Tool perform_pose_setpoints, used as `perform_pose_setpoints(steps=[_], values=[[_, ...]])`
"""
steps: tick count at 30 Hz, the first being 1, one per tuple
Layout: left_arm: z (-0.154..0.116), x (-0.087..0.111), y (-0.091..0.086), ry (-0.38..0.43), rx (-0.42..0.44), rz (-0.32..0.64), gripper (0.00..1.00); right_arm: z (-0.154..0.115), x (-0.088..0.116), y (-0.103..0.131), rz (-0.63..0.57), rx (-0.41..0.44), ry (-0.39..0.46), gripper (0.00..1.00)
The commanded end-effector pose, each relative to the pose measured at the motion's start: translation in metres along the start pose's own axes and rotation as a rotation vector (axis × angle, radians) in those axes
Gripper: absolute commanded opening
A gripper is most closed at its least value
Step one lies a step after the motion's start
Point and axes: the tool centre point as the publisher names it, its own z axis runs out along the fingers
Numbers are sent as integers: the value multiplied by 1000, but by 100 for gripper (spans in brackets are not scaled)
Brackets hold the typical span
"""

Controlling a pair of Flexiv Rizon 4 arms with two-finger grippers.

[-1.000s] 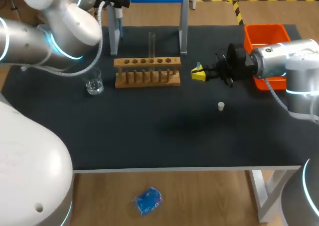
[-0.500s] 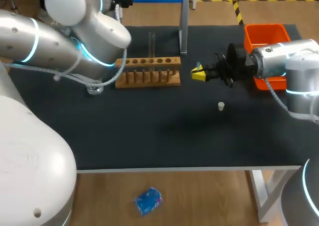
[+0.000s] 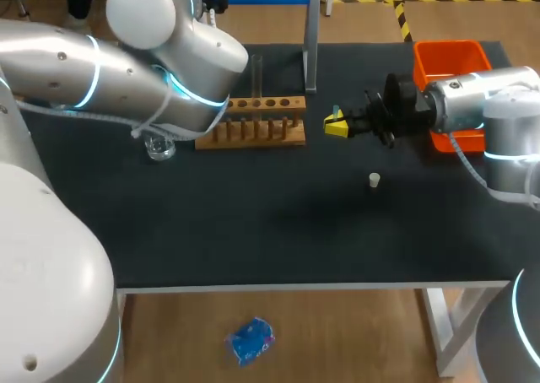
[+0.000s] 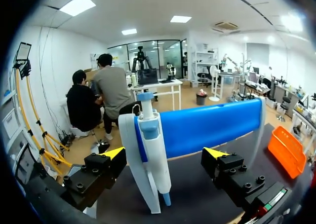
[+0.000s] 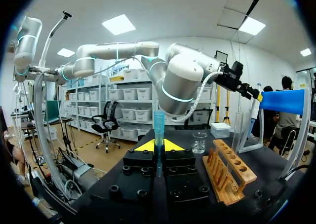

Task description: Invert the test tube, pick up the pipette, mount the tip to pipette, aspirate from beaker and dispense into the tube, eject the tip, return the pipette, and cap with the stopper.

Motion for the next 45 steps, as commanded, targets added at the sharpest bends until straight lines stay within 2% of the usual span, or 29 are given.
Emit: perform_pose_setpoints(steps=[1, 9, 45], values=[[7, -2, -4, -9, -2, -6, 100, -1, 1, 1, 0, 2, 1, 0], [8, -2, -3, -36, 18, -50, 100, -1, 1, 1, 0, 2, 1, 0], [20, -1, -4, -98, 45, -127, 100, -1, 1, 1, 0, 2, 1, 0]])
